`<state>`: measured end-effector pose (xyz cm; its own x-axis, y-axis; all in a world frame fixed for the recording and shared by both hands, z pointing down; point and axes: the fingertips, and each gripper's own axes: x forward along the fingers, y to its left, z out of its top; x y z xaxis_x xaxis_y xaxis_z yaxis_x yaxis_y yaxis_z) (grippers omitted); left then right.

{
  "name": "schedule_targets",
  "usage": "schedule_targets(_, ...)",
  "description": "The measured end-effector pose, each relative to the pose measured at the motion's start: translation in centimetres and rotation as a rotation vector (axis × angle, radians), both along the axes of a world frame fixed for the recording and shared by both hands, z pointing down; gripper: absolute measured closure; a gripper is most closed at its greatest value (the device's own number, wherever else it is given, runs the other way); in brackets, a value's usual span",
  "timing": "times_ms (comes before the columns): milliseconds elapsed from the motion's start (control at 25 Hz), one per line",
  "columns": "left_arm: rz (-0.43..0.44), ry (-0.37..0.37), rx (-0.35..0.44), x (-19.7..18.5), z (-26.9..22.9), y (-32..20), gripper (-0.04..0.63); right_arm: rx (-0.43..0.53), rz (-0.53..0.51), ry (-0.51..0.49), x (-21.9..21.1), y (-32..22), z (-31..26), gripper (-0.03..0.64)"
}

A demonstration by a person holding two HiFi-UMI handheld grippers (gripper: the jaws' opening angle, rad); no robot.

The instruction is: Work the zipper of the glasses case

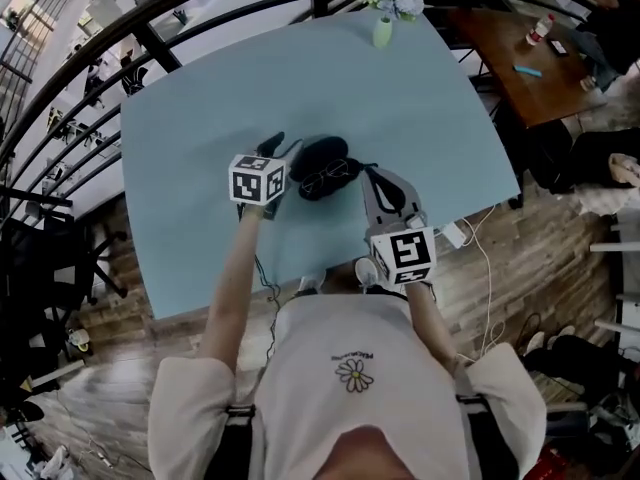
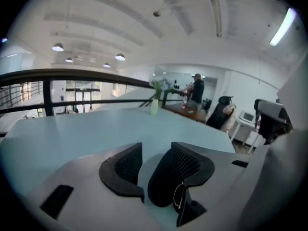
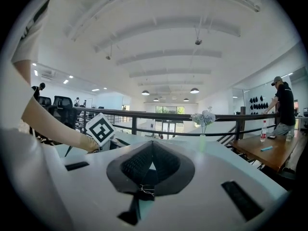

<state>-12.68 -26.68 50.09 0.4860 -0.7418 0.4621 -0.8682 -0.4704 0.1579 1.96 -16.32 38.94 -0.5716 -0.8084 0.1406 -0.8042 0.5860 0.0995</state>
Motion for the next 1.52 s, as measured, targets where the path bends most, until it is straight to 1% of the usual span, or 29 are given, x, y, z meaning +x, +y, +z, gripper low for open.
schedule_targets(80, 0.052, -0.044, -0.074, 0.4, 2.5, -0.2, 0.407, -0.021, -0.004, 0.009, -0.2, 0.0, 0.7, 0.609)
schedule_targets(160, 0.074, -0.060, -0.120, 0.5, 4.2, -0.5, 0.410, -0.039, -0.005, 0.018, -0.4, -0.1, 1.4, 0.609)
schedule_targets(320, 0.090, -0.042, -0.200, 0.3, 6.3, -0.8, 0.414, -0.077, 0.005, 0.040, -0.4, -0.1, 3.0, 0.609)
schedule_targets(520, 0.128, -0.038, -0.261, 0.5, 7.7, -1.0, 0.414, -0.116, 0.018, 0.060, -0.3, 0.2, 4.3, 0.609)
schedule_targets(760, 0.166, -0.019, -0.273, 1.5, 7.9, -0.7, 0.422, -0.171, 0.022, 0.096, -0.4, 0.6, 7.0, 0.609)
schedule_targets(1000, 0.182, 0.016, -0.295, 2.3, 8.1, -0.2, 0.431, -0.247, -0.008, 0.157, -1.3, 0.8, 11.3, 0.609)
schedule_targets(1280, 0.195, 0.060, -0.264, 3.2, 6.8, -0.2, 0.436, -0.309, -0.092, 0.269, -3.0, 1.5, 15.5, 0.609)
schedule_targets(1400, 0.212, 0.077, -0.258, 3.6, 6.3, 0.2, 0.439, -0.335, -0.106, 0.309, -3.5, 1.9, 16.8, 0.609)
schedule_targets(1520, 0.226, 0.082, -0.232, 3.9, 5.3, 0.9, 0.445, -0.354, -0.116, 0.326, -4.2, 1.9, 18.0, 0.609)
